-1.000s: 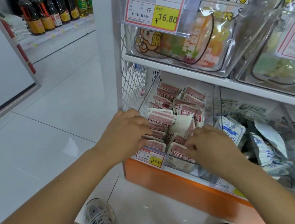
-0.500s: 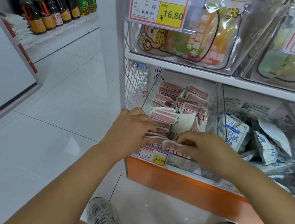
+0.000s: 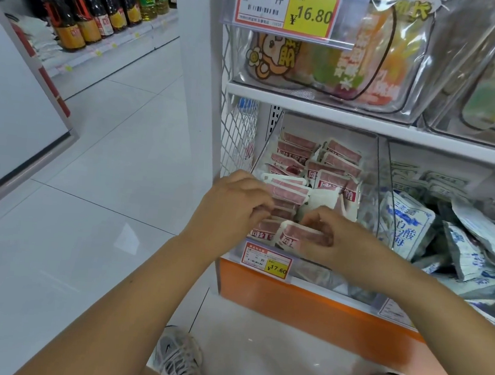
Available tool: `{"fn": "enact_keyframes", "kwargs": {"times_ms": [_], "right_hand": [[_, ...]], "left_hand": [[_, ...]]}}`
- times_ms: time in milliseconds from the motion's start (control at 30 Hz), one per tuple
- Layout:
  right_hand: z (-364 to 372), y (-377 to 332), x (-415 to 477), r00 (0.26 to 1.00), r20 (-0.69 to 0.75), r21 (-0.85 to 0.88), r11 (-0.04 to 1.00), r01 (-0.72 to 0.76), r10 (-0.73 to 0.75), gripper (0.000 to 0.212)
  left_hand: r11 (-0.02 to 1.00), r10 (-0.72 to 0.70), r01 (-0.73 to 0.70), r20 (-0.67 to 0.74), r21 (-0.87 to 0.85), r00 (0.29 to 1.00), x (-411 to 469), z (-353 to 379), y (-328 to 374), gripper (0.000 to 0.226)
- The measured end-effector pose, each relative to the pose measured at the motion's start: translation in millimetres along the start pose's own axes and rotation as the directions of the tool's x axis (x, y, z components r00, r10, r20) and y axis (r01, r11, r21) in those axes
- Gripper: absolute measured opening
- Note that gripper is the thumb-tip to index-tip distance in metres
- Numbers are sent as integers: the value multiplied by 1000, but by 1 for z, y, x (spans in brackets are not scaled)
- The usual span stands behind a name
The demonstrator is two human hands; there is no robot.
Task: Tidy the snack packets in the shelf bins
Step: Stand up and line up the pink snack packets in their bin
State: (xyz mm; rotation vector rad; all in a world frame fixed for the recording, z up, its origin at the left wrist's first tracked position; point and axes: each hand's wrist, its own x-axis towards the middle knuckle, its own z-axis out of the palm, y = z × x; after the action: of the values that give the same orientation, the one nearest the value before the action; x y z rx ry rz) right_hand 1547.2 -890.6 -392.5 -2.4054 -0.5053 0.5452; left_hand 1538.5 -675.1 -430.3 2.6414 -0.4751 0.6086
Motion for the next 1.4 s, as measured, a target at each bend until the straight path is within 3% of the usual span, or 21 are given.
{"fn": "enact_keyframes", "kwargs": {"times_ms": [100, 200, 267, 400, 533, 633, 733, 833, 933, 1267, 1400], "right_hand": [[1, 4, 3, 999, 26, -95, 995, -39, 42, 23], [11, 2, 5, 992, -125, -18, 1000, -11, 8, 8], [20, 1, 5, 974, -228, -16, 1000, 5, -8, 8], [34, -2, 10, 929, -369, -32, 999, 22, -32, 8], [45, -9, 17, 906, -419, -66, 997, 38, -62, 7], [48, -13, 20, 926, -368, -131, 991, 42, -88, 16], [34, -14, 18, 962, -269, -154, 988, 0, -42, 24], [21, -12, 15, 986, -169, -56, 998, 0, -10, 10], [28, -16, 27, 984, -176, 39, 999, 11, -4, 9], [52, -17, 42, 982, -186, 50, 999, -17, 26, 7], [42, -20, 32, 1000, -20, 91, 996, 9, -7, 18]], "left_hand": [[979, -181, 181, 11, -90, 984, -6, -16, 7, 57], [890, -378, 416, 204, -189, 903, -15, -20, 12, 71], [863, -399, 456, 259, -219, 880, -18, -16, 10, 67], [867, -402, 450, 230, -216, 886, -21, -12, 5, 61], [821, -401, 481, 290, -307, 869, -24, -14, 2, 76], [801, -423, 504, 288, -323, 859, -25, -12, 2, 84], [823, -432, 477, 203, -310, 878, -21, -5, 5, 76], [837, -443, 473, 167, -277, 881, -16, -1, 5, 72], [853, -450, 467, 122, -233, 884, -13, 0, 6, 67], [788, -497, 512, 140, -342, 857, -13, 1, -4, 59], [766, -488, 528, 203, -367, 849, -15, -9, 0, 53]]}}
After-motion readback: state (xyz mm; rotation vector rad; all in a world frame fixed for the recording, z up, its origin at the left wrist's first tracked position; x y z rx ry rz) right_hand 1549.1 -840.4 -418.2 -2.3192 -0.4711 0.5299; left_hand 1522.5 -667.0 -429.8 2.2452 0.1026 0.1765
